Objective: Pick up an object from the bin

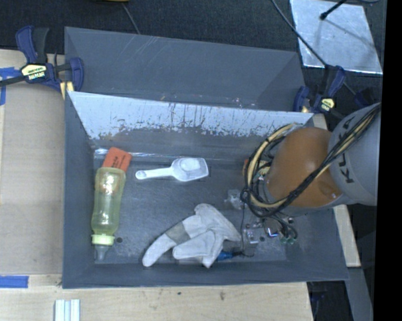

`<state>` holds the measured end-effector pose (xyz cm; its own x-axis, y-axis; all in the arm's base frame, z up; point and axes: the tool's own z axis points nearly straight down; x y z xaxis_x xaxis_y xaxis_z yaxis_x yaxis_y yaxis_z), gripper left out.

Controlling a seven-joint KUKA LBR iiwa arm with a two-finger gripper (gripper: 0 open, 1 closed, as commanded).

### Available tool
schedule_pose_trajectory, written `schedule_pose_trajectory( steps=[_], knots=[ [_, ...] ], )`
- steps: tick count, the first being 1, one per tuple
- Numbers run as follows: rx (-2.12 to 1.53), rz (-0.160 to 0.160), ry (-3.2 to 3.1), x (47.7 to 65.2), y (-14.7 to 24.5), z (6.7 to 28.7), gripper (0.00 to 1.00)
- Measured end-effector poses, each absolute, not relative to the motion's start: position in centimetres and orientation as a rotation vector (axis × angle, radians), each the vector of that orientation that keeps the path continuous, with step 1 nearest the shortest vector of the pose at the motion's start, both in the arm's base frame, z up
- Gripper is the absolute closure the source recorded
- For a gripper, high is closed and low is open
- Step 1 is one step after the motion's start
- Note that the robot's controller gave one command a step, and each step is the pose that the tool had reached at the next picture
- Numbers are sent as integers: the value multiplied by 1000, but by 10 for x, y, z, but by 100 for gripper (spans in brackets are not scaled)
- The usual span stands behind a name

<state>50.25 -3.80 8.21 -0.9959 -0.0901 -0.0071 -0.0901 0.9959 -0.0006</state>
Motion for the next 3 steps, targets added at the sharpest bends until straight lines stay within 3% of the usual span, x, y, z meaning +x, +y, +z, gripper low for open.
schedule_pose_trajectory(
  steps=[1, 2, 3],
  knots=[
    [-420, -3, 3102, 529, -18, 72, 100],
    [-421, -3, 3102, 529, -18, 72, 100],
    [-425, 2, 3117, 525, -22, 116, 100]
  ],
)
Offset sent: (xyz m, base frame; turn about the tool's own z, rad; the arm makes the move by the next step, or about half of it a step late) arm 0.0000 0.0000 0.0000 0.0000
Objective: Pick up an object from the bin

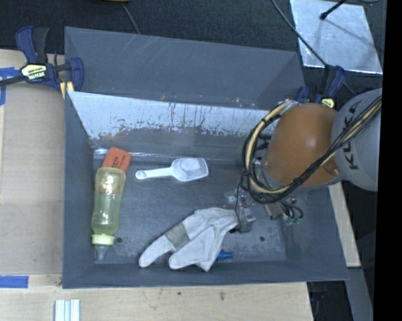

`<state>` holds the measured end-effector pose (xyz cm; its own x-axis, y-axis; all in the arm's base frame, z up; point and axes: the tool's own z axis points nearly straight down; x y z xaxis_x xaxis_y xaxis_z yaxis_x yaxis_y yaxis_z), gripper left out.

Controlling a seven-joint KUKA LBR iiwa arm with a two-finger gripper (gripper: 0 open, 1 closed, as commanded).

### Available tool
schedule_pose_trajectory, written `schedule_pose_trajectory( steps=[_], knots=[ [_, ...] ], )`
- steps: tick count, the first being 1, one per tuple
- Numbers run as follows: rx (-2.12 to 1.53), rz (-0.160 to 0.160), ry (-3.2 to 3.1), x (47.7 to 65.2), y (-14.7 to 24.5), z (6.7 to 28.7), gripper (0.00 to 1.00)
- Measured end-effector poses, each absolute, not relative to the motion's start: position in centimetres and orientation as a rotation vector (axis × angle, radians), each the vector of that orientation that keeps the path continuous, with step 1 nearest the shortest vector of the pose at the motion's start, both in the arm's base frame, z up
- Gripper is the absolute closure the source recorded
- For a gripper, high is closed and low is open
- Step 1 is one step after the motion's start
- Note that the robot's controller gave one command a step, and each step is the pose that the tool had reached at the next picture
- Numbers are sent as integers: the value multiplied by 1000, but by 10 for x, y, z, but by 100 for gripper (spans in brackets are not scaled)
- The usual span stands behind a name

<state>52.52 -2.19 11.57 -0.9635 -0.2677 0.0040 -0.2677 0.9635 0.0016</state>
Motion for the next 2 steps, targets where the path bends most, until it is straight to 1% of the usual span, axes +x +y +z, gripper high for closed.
schedule_pose_trajectory(
  steps=[1, 2],
  knots=[
    [380, 4, -3133, 544, -13, 138, 100],
    [386, 2, -3123, 534, -33, 267, 100]
  ],
)
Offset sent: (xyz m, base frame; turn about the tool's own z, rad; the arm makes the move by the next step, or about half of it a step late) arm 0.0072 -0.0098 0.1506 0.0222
